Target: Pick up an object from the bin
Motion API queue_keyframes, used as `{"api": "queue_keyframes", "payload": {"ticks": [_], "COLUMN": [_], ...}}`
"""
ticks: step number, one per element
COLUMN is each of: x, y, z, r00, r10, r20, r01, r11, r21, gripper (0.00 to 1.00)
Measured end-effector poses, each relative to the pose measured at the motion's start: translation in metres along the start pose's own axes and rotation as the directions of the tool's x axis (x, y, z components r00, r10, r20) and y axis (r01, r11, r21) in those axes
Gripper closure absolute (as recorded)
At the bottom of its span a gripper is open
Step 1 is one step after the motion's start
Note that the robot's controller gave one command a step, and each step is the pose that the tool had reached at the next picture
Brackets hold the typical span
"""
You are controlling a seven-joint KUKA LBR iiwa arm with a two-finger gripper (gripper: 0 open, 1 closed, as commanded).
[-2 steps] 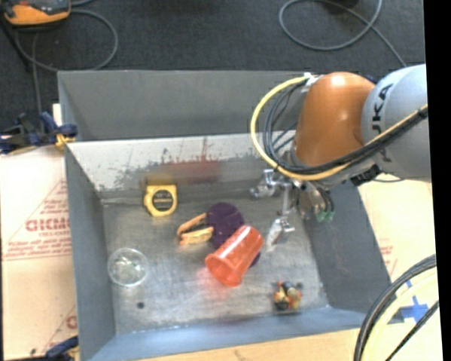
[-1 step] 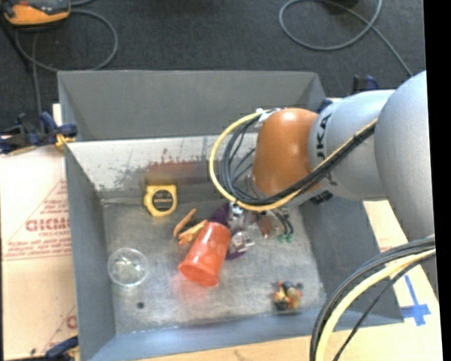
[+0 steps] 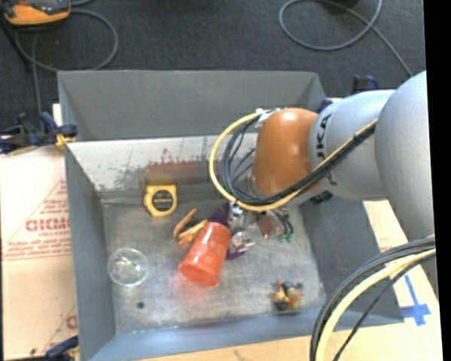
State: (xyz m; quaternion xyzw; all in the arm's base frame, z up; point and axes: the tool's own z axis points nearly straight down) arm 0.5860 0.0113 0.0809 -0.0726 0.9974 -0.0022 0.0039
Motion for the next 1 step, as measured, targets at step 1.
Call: {"api": "queue_keyframes", "payload": {"ticks": [1], "x": [0.0195], "y": [-0.0106], "z": [-0.1325], "r00": [0.998], "r10": [-0.061], "r20": [0.003], "r01": [0.061], "r11": [0.998], "r21": [-0.002], "gripper": [1.0]}}
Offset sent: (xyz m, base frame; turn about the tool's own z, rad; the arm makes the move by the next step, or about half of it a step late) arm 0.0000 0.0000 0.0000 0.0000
